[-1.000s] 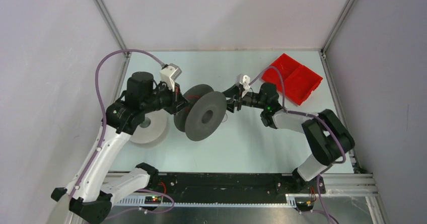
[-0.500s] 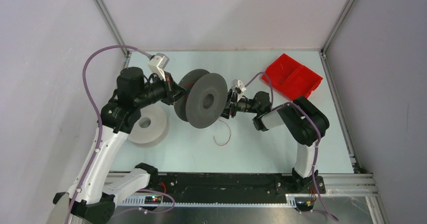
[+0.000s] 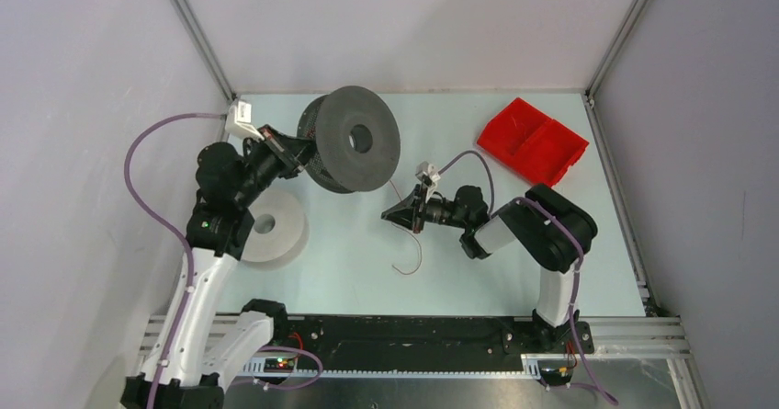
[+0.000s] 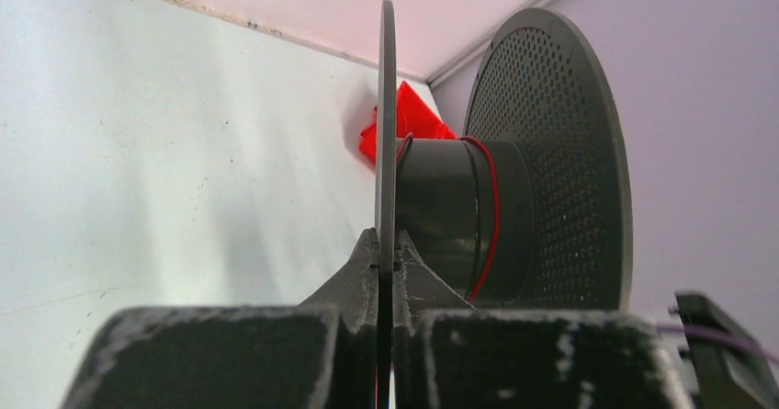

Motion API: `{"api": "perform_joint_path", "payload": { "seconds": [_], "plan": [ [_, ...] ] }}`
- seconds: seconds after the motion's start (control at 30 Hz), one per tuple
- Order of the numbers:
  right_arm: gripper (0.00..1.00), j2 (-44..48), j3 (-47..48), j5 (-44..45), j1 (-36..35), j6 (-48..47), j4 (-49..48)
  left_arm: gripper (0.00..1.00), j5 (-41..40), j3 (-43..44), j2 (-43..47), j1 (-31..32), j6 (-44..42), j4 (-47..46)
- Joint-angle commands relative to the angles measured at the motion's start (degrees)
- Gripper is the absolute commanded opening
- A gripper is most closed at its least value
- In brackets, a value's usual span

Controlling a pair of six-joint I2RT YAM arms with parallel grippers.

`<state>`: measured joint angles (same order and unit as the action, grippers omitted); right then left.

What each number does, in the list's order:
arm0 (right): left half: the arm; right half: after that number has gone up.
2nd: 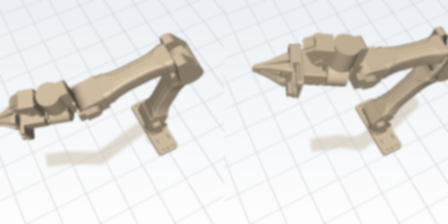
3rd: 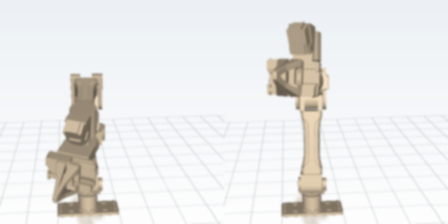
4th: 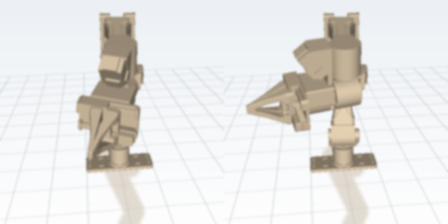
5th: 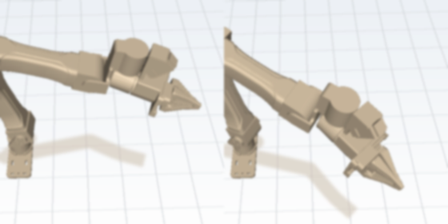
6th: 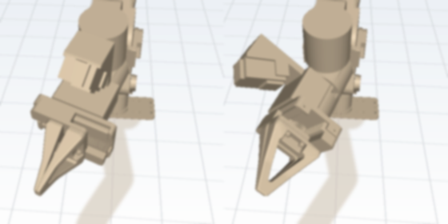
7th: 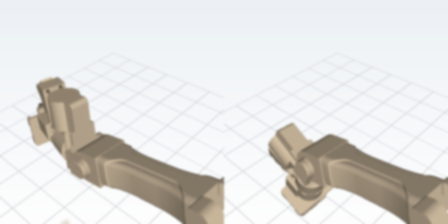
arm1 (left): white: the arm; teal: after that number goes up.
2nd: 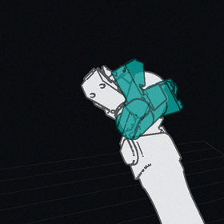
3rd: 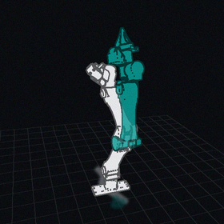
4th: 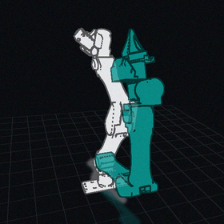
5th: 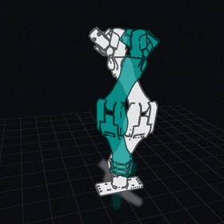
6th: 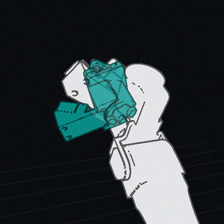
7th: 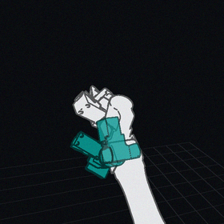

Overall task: Wrap the cables
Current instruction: Wrap the cable around the cable reel.

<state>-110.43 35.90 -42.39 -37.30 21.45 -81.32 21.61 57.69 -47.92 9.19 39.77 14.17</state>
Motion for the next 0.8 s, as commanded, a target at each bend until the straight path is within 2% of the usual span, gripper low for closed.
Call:
{"api": "perform_joint_path", "payload": {
  "seconds": [0.0, 0.13, 0.23, 0.33, 0.4, 0.57, 0.77],
  "plan": [
    [0.00, 8.22, -0.28, 10.98, -6.20, -10.74, 11.49, 0.00, -5.98, -4.27, 1.80, -2.00, 12.15, -20.06],
    [0.00, 15.90, 3.91, 21.53, -12.59, -26.26, 32.36, 0.00, -12.47, -6.09, 2.19, -2.51, 11.06, -20.71],
    [0.00, 18.60, 8.47, 27.32, -16.11, -32.11, 41.64, 0.00, -15.84, -6.64, 1.79, -2.44, 7.69, -20.74],
    [0.00, 20.34, 12.91, 34.27, -20.66, -39.47, 53.29, 0.00, -19.04, -7.07, 1.99, -1.86, 0.14, -19.94],
    [0.00, 20.62, 15.85, 39.26, -23.12, -44.29, 58.27, 0.00, -25.21, -7.09, 2.43, -0.19, -5.69, -17.77],
    [0.00, 20.63, 22.05, 51.22, -26.73, -50.53, 65.12, 0.00, -40.38, -3.19, 1.11, 9.36, -19.52, -8.40],
    [0.00, 21.48, 23.81, 61.87, -28.44, -56.97, 64.90, 0.00, -54.73, -0.45, -1.96, 17.04, -27.87, -1.19]
  ]
}}
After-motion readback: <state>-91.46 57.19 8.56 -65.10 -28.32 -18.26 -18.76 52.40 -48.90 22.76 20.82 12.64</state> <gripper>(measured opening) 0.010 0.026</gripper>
